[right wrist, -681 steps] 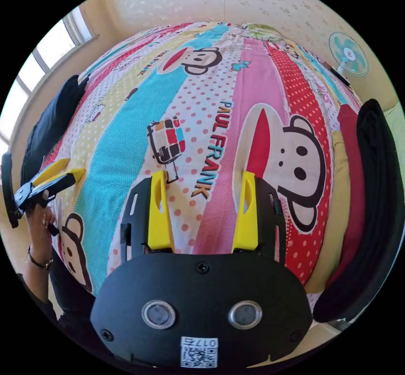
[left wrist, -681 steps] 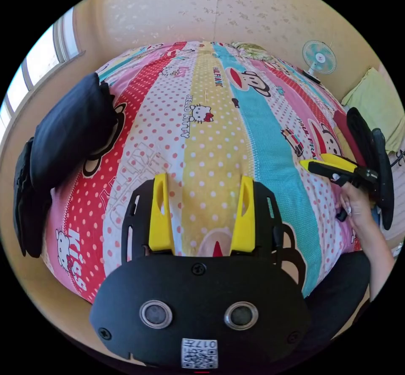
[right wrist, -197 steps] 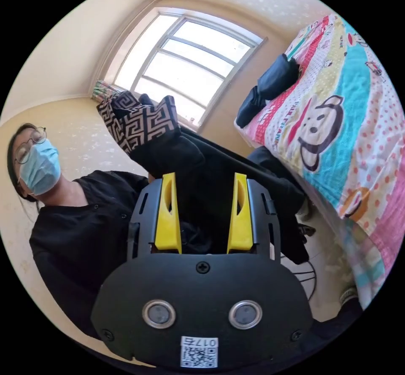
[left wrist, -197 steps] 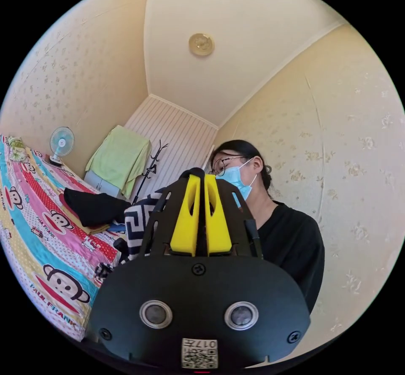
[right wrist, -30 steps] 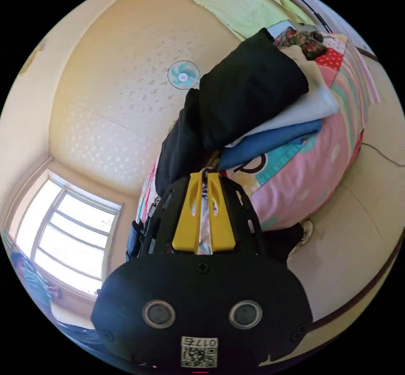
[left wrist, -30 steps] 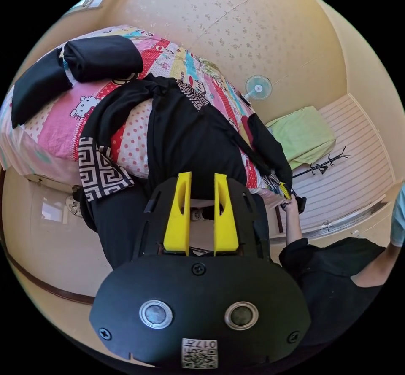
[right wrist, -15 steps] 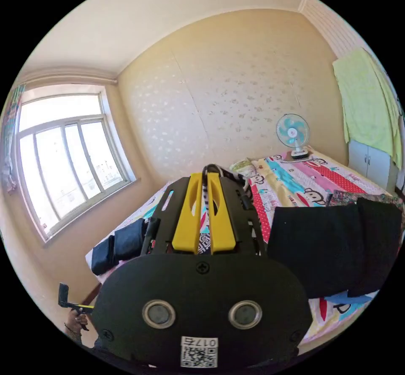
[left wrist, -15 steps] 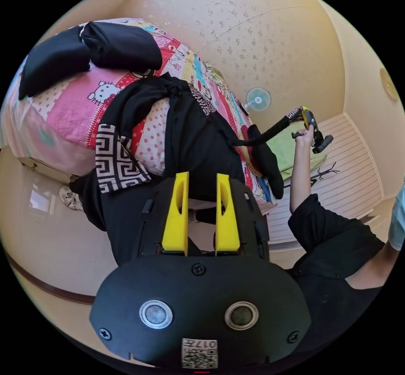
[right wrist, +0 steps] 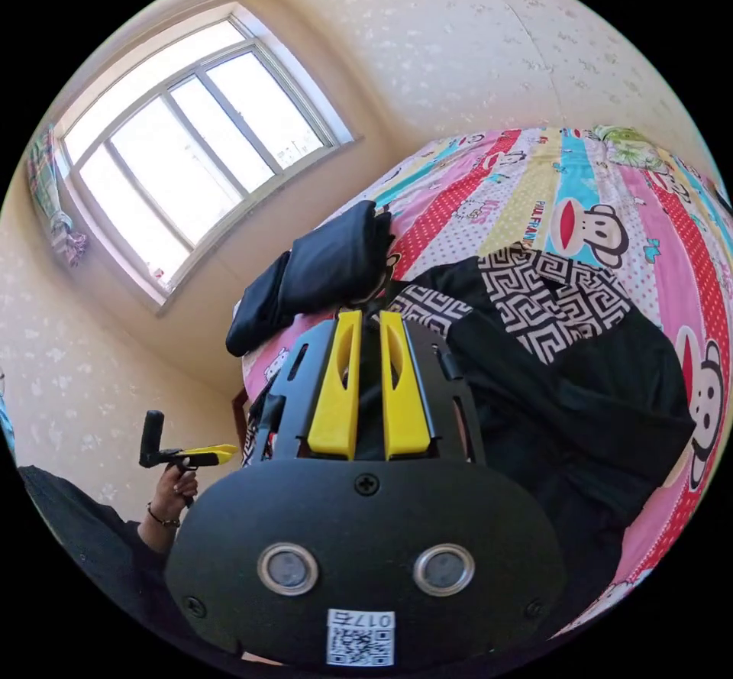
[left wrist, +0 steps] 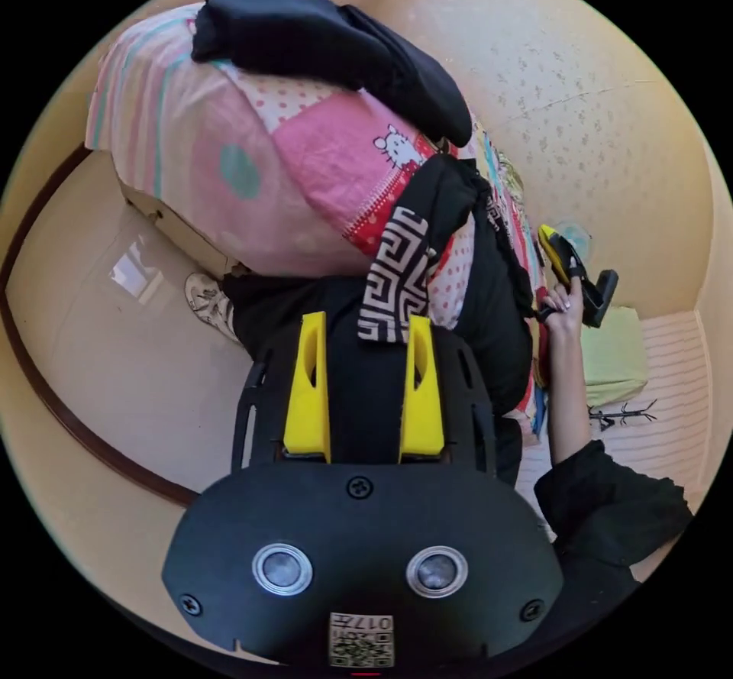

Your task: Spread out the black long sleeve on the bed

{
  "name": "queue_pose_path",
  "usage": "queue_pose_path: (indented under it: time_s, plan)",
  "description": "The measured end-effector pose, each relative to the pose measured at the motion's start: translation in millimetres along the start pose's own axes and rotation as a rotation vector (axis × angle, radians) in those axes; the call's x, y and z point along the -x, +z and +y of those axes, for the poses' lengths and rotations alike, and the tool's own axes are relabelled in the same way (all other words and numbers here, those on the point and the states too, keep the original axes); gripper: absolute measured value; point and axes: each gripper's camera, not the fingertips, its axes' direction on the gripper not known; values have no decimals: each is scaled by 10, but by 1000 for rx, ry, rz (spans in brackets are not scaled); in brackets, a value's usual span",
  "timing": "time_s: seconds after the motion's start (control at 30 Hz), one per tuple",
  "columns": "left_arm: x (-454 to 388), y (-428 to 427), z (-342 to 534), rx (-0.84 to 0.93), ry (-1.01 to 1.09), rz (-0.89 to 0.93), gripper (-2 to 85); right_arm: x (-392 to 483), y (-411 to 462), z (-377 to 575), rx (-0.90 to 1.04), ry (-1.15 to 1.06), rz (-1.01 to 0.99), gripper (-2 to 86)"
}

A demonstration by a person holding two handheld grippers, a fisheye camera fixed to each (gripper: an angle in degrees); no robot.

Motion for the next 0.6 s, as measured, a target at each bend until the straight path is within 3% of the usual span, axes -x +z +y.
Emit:
queue_pose_path:
  time_s: [0.07,0.17,0.37,0.6]
  plan:
    - [2,-3,-48,1,41,208,39,-3,-28,174,39,-19,22,45]
    - [-227,-440,-17,-84,105,208,25,198,-206,393,77,-129,-7,68]
    - [-827,-1398,7,-206,266,407,20,1734,-307,666,144,-592,-35,128]
    - [-1290,-1713,-7,-242,360,451,26,3346,151,791,73,-898,-153,167]
